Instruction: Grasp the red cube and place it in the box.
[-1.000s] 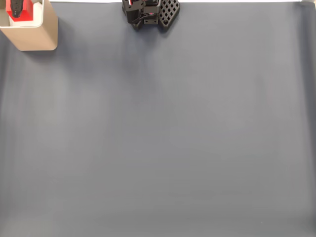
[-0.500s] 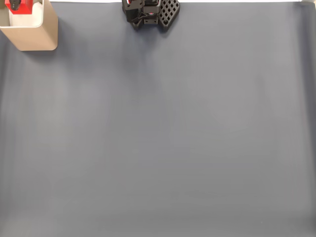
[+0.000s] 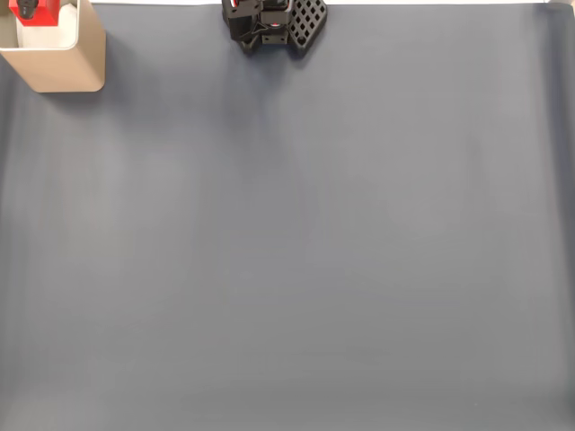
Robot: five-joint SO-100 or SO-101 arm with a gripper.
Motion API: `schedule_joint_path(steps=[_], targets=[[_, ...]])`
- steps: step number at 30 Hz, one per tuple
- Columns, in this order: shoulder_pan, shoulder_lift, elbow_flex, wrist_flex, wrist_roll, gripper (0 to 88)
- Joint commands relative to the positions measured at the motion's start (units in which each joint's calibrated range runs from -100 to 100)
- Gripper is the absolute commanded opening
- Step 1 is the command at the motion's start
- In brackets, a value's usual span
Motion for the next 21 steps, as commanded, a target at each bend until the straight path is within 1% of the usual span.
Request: schedule_joint_path(steps=[1,6,9,12,17,21], targets=[[-0.1,-0.2,-2.4,-1.0,-0.7,0.0],[0.0,-0.3,-2.0,-1.0,-0.7,0.3],[0.1,-0.5,-1.9,-1.0,-0.9,3.5],[0.2,-0.7,-1.6,-1.0,-0.9,8.6],[0.2,-0.9,-1.2,-1.0,-1.4,21.2],[0.3,-1.0,-1.2,-1.0,-1.6,29.7]])
